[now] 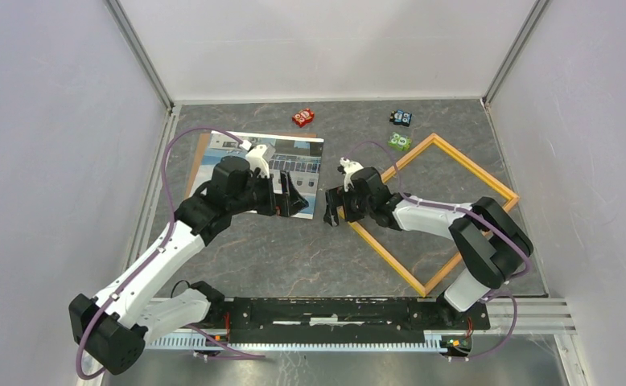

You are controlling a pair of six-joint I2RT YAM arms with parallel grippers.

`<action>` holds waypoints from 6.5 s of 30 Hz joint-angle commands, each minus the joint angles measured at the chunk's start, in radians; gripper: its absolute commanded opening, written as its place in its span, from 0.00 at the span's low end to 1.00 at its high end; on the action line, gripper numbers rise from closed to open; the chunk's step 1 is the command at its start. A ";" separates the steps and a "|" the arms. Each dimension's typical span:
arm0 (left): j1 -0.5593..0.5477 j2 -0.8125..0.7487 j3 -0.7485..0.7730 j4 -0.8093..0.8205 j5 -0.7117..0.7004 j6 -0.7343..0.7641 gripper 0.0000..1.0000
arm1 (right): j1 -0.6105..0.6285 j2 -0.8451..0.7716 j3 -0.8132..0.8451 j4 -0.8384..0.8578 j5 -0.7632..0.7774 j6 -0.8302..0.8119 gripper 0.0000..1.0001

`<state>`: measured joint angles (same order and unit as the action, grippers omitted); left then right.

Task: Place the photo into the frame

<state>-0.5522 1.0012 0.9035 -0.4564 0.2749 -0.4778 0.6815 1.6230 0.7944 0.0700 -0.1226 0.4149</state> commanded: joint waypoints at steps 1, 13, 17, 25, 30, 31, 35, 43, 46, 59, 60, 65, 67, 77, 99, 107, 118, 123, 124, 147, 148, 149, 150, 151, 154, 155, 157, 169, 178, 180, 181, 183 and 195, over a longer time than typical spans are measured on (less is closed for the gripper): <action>-0.003 -0.005 0.039 -0.027 -0.039 0.038 1.00 | 0.003 -0.035 0.069 -0.034 0.013 -0.077 0.96; 0.018 0.129 0.085 -0.090 -0.236 -0.145 1.00 | 0.002 -0.225 -0.008 -0.052 -0.050 -0.044 0.98; 0.156 0.231 0.094 -0.091 -0.148 -0.268 1.00 | 0.003 -0.166 -0.055 0.212 -0.206 0.206 0.92; 0.446 0.393 0.026 0.174 0.094 -0.489 1.00 | -0.003 0.057 0.110 0.231 -0.196 0.253 0.84; 0.468 0.508 0.069 0.222 0.085 -0.520 1.00 | -0.024 0.184 0.164 0.322 -0.274 0.361 0.76; 0.471 0.527 0.068 0.219 0.058 -0.522 1.00 | -0.023 0.196 0.168 0.335 -0.281 0.370 0.75; 0.482 0.574 0.071 0.226 0.021 -0.464 1.00 | -0.026 0.248 0.213 0.305 -0.296 0.359 0.73; 0.487 0.607 0.042 0.242 -0.043 -0.340 1.00 | -0.037 0.290 0.238 0.306 -0.300 0.356 0.69; 0.489 0.634 0.027 0.252 -0.044 -0.332 1.00 | -0.043 0.314 0.251 0.306 -0.302 0.358 0.67; 0.490 0.679 -0.006 0.252 -0.020 -0.351 1.00 | -0.060 0.356 0.243 0.336 -0.324 0.396 0.68; 0.491 0.680 -0.006 0.250 -0.022 -0.352 1.00 | -0.060 0.355 0.239 0.339 -0.328 0.398 0.68; 0.491 0.686 -0.020 0.252 -0.019 -0.371 1.00 | -0.061 0.341 0.232 0.341 -0.326 0.395 0.68; 0.490 0.691 -0.025 0.256 -0.014 -0.379 1.00 | -0.058 0.341 0.229 0.342 -0.327 0.396 0.68; 0.491 0.704 -0.061 0.286 0.027 -0.427 1.00 | -0.034 0.347 0.168 0.394 -0.339 0.444 0.66; 0.484 0.694 -0.097 0.318 0.058 -0.463 1.00 | -0.039 0.343 0.106 0.585 -0.288 0.637 0.71; 0.477 0.680 -0.096 0.322 0.058 -0.456 1.00 | -0.044 0.312 0.104 0.468 -0.218 0.566 0.73; 0.475 0.691 -0.099 0.325 0.061 -0.464 1.00 | -0.043 0.358 0.105 0.578 -0.296 0.618 0.73; 0.474 0.692 -0.101 0.328 0.064 -0.467 1.00 | -0.043 0.375 0.108 0.713 -0.352 0.715 0.73; 0.473 0.693 -0.103 0.328 0.064 -0.468 1.00 | -0.044 0.378 0.106 0.737 -0.356 0.730 0.73; 0.530 0.568 0.097 0.127 -0.169 -0.314 1.00 | -0.041 0.310 0.007 0.576 -0.305 0.586 0.73; 0.545 0.571 0.107 0.127 -0.176 -0.327 1.00 | -0.041 0.315 0.014 0.575 -0.309 0.582 0.73; 0.551 0.580 0.119 0.122 -0.184 -0.336 1.00 | -0.042 0.321 0.021 0.576 -0.314 0.581 0.73; 0.582 0.589 0.135 0.114 -0.197 -0.337 1.00 | -0.041 0.326 0.029 0.575 -0.321 0.581 0.73; 0.599 0.601 0.149 0.108 -0.207 -0.334 1.00 | -0.042 0.330 0.035 0.576 -0.332 0.582 0.73; 0.659 0.642 0.191 0.099 -0.222 -0.324 1.00 | -0.042 0.314 0.043 0.557 -0.337 0.565 0.73; 0.685 0.657 0.207 0.097 -0.223 -0.314 1.00 | -0.042 0.305 0.049 0.535 -0.332 0.544 0.73; 0.730 0.689 0.244 0.070 -0.229 -0.285 1.00 | -0.041 0.293 0.066 0.486 -0.327 0.503 0.73; 0.872 0.868 0.535 -0.052 -0.246 0.001 1.00 | -0.043 0.315 0.135 0.402 -0.362 0.380 0.73; 0.902 1.104 0.771 -0.148 -0.118 0.055 1.00 | -0.083 0.333 0.229 0.282 -0.411 0.274 0.74; 0.902 1.146 0.808 -0.183 -0.108 0.056 1.00 | -0.098 0.337 0.238 0.282 -0.433 0.276 0.74; 0.903 1.152 0.810 -0.181 -0.108 0.056 1.00 | -0.104 0.340 0.246 0.278 -0.440 0.269 0.74; 0.904 1.152 0.808 -0.179 -0.104 0.059 1.00 | -0.109 0.342 0.254 0.267 -0.445 0.258 0.74; 0.918 1.044 0.671 -0.137 -0.147 0.099 1.00 | -0.096 0.425 0.359 0.201 -0.393 0.206 0.74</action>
<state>0.3569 2.1315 1.6196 -0.5907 0.1596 -0.4480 0.5762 2.0144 1.0931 0.2905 -0.5400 0.6563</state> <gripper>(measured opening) 0.997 0.738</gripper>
